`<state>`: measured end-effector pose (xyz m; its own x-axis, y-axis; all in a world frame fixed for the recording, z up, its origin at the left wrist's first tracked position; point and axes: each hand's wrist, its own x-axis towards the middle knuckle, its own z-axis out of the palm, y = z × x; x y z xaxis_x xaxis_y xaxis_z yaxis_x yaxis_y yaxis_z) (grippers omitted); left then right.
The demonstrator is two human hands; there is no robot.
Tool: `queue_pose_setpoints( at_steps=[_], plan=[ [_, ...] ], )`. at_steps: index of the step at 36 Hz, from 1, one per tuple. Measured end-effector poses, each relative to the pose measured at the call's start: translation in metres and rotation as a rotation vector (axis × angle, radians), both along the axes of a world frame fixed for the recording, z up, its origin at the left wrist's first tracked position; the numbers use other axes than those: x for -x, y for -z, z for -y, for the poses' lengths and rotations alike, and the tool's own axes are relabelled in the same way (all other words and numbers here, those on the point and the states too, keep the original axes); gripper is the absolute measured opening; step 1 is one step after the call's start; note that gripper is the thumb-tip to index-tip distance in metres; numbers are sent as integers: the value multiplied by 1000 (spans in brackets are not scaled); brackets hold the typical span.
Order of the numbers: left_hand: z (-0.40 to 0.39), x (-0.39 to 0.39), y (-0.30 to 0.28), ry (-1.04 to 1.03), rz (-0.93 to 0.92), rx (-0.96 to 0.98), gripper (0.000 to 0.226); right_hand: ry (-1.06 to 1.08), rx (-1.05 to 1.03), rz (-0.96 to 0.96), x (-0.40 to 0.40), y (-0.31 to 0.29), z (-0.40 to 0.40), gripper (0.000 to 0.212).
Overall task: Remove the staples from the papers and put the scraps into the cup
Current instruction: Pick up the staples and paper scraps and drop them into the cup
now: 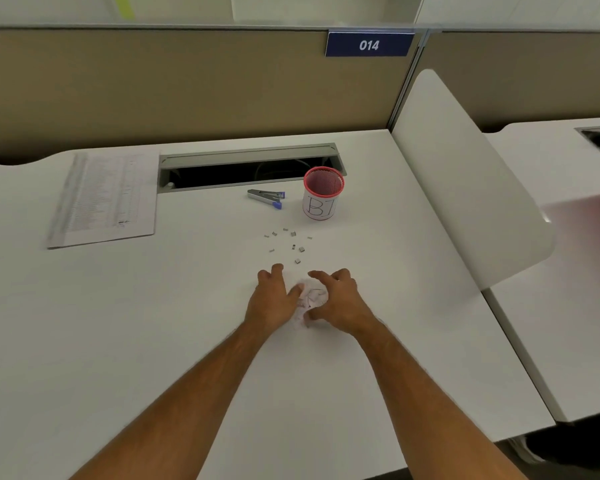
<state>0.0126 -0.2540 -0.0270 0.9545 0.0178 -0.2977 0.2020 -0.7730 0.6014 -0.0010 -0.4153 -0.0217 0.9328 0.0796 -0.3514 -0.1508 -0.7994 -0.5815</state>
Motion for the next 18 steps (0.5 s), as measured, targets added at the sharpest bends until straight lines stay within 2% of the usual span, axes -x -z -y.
queue_pose_setpoints(
  at_steps=[3,6,13,15,18],
  plan=[
    [-4,-7,-4,-78,5,26,44,-71,81,58,0,1,-12,100],
    [-9,-13,-6,-136,-2,39,40,-112,138,97,0,3,-23,95],
    [-16,-19,-5,-123,-8,29,38,-124,137,195,-3,1,-37,27],
    [-15,-19,-5,-122,-13,39,37,-128,131,219,-4,0,-37,19],
    [-13,-21,-8,-127,-19,72,36,-130,143,226,-8,-3,-35,19]
  ],
)
